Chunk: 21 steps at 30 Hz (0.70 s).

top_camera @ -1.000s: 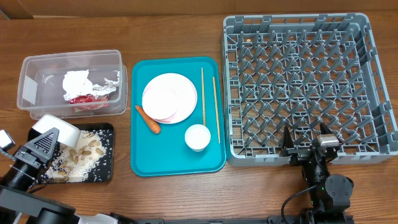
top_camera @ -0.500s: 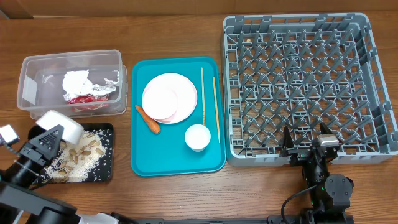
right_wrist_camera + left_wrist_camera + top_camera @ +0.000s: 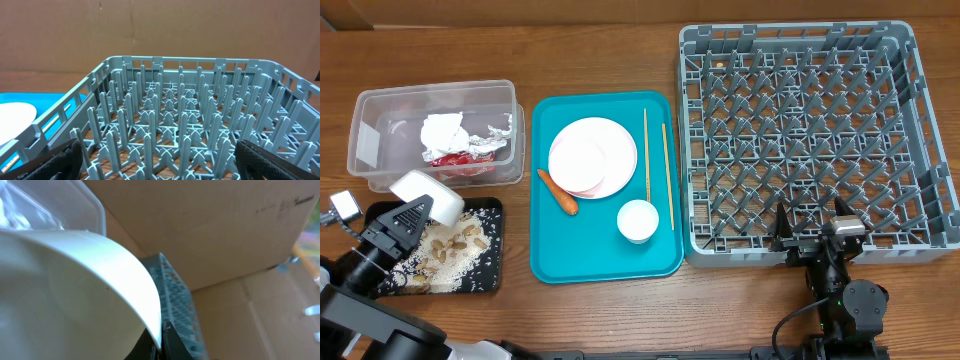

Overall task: Sort waste into correct bins and load items into the dishwasher
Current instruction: 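Tilt the bowl with the left gripper to dump rice onto the black tray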

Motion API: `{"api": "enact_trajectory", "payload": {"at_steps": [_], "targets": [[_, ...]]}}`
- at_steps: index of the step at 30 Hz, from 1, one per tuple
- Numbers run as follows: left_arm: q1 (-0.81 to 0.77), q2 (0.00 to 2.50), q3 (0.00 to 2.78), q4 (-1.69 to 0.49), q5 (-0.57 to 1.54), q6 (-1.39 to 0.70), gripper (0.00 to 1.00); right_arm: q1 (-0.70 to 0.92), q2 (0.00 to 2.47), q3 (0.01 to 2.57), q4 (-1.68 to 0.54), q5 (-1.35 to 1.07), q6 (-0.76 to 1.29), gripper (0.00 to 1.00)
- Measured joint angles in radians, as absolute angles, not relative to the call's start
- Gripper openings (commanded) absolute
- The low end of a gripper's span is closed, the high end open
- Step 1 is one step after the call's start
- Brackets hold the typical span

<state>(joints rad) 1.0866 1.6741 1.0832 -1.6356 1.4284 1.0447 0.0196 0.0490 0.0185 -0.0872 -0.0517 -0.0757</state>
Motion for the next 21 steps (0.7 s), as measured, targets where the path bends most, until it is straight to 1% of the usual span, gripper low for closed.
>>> {"api": "enact_trajectory", "payload": {"at_steps": [2, 4, 6, 9, 12, 15, 17, 18, 21], "targets": [[1.088, 1.674, 1.081, -1.638, 1.430, 1.052, 0.04, 0.020, 0.049, 0.019, -0.088, -0.051, -0.075, 1.00], [1.098, 1.676, 1.080, -1.598, 1.428, 1.015, 0.04, 0.020, 0.049, 0.019, -0.087, -0.051, -0.076, 1.00], [1.108, 1.676, 1.079, -1.635, 1.433, 1.022, 0.04, 0.020, 0.049, 0.019, -0.087, -0.051, -0.076, 1.00], [1.116, 1.678, 1.079, -1.605, 1.441, 1.038, 0.04, 0.020, 0.049, 0.019, -0.089, -0.051, -0.075, 1.00], [1.122, 1.679, 1.079, -1.646, 1.444, 1.031, 0.04, 0.019, 0.049, 0.019, -0.088, -0.051, -0.075, 1.00], [1.128, 1.681, 1.079, -1.601, 1.444, 1.021, 0.04, 0.020, 0.049, 0.019, -0.088, -0.051, -0.075, 1.00], [1.129, 1.683, 1.078, -1.661, 1.440, 1.003, 0.04, 0.020, 0.049, 0.019, -0.089, -0.051, -0.076, 1.00], [1.131, 1.683, 1.077, -1.678, 1.440, 1.027, 0.04, 0.020, 0.049, 0.019, -0.089, -0.051, -0.075, 1.00], [1.135, 1.684, 1.077, -1.631, 1.440, 1.065, 0.04, 0.020, 0.049, 0.019, -0.088, -0.051, -0.075, 1.00]]}}
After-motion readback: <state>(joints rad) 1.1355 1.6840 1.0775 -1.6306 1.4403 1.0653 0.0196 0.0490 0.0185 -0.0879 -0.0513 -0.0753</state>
